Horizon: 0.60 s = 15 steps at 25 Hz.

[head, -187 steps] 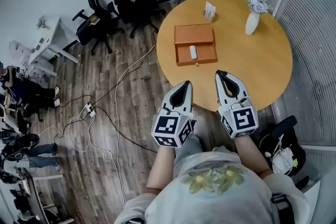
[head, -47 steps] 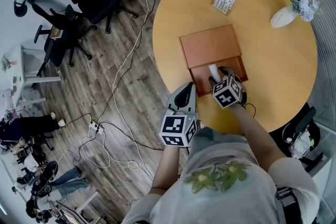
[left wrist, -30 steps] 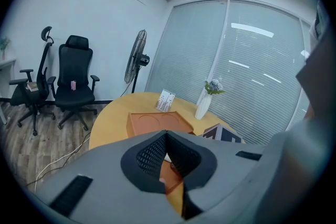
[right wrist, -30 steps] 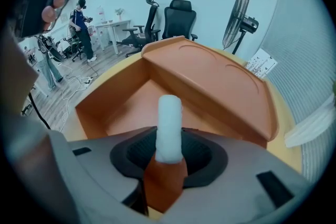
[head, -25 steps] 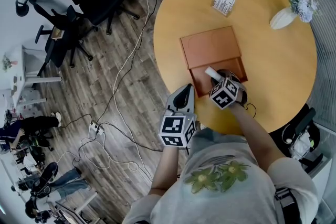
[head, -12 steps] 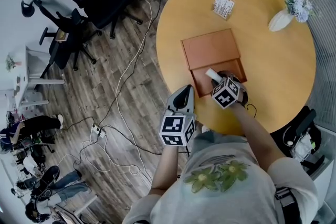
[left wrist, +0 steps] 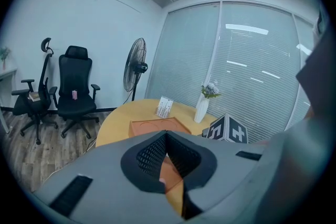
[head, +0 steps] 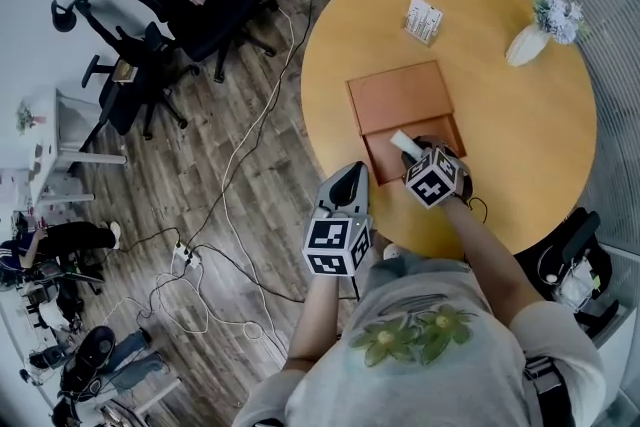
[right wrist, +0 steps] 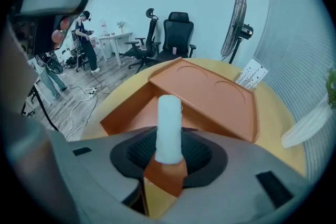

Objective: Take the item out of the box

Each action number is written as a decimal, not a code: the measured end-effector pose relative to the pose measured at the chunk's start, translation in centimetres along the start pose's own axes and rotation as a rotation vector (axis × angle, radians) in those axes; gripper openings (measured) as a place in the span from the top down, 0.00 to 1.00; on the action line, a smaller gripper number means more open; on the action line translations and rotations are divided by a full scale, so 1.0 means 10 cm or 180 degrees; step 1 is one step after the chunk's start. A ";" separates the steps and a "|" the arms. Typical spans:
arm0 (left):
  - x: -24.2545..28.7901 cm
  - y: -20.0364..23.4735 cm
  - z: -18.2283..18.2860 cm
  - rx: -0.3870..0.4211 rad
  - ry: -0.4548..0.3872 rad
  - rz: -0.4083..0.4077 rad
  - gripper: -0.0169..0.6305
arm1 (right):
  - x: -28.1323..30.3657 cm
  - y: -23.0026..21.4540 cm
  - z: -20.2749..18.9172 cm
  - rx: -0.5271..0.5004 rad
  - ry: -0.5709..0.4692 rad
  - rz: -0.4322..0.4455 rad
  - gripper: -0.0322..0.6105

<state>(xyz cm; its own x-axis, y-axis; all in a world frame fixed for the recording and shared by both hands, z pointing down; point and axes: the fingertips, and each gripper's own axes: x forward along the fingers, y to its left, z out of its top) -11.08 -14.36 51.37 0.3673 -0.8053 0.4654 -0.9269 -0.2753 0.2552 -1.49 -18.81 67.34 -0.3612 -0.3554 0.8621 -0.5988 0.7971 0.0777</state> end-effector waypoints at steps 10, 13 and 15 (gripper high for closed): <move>-0.15 -0.07 0.11 0.0008 -0.0131 0.0006 0.97 | -0.34 0.03 0.17 0.0054 -0.0283 -0.0067 0.73; -0.18 -0.10 0.14 0.0048 -0.0154 0.0007 0.97 | -0.44 0.02 0.19 0.0108 -0.0356 -0.0080 0.73; -0.21 -0.13 0.14 0.0079 -0.0161 0.0000 0.97 | -0.51 0.04 0.20 0.0147 -0.0405 -0.0089 0.73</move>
<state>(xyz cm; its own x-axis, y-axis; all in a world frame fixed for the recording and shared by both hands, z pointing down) -10.80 -13.06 48.89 0.3635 -0.8305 0.4220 -0.9288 -0.2878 0.2337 -1.32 -17.72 61.98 -0.4298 -0.4385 0.7893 -0.6411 0.7637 0.0752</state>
